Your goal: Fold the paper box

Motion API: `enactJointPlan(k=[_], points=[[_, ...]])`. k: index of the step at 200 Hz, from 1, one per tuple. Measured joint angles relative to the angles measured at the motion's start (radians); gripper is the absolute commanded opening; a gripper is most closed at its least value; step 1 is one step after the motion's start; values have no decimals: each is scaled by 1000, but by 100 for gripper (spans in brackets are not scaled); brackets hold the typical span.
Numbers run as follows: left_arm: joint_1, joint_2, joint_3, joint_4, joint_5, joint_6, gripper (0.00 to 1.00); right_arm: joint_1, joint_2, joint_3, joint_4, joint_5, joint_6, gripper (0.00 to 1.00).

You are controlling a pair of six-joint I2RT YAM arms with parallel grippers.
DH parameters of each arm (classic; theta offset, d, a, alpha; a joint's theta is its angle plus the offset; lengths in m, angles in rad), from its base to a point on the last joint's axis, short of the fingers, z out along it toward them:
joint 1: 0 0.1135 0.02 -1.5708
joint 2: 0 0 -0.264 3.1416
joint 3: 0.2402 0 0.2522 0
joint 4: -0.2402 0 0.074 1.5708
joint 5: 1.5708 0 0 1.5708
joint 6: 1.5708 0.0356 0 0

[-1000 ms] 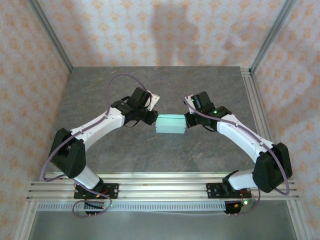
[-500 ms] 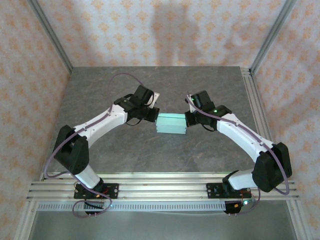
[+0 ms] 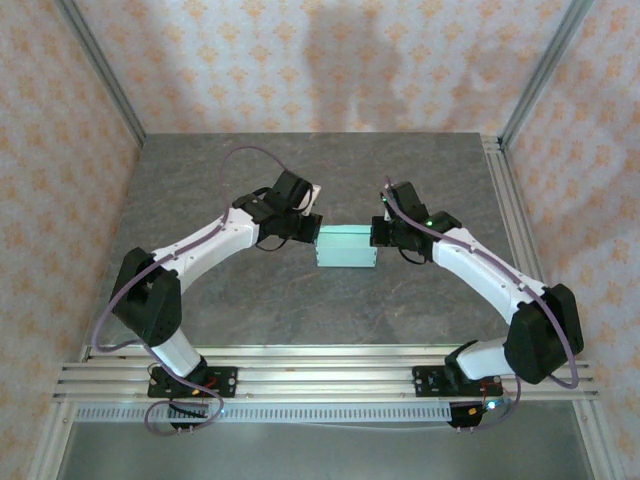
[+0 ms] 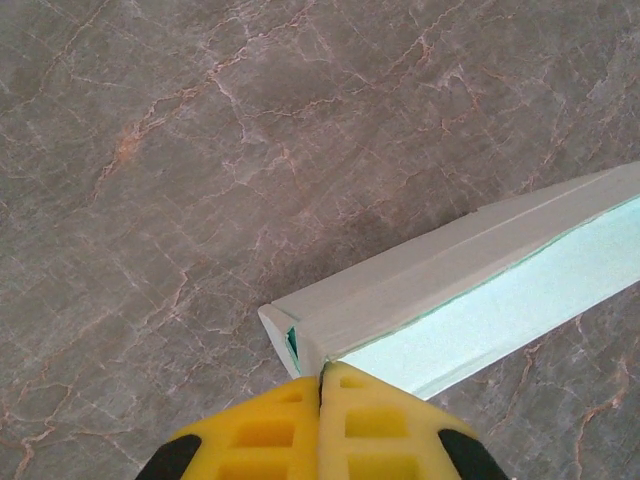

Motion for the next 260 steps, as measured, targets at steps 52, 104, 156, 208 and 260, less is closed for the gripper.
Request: enactJointPlan(k=[52, 104, 156, 208, 260], points=[[-4, 2, 0, 6, -1, -16, 3, 0, -2, -38, 53, 17, 56, 0], [-5, 10, 1, 14, -2, -56, 1, 0, -42, -124, 165, 18, 58, 0], [-5, 13, 5, 14, -8, -75, 0, 0, -47, -143, 204, 17, 54, 0], [-5, 51, 74, -56, -19, -112, 0, 0, -48, -148, 211, 17, 42, 0], [-6, 55, 106, -115, -19, -119, 0, 0, -50, -152, 219, 9, 35, 0]])
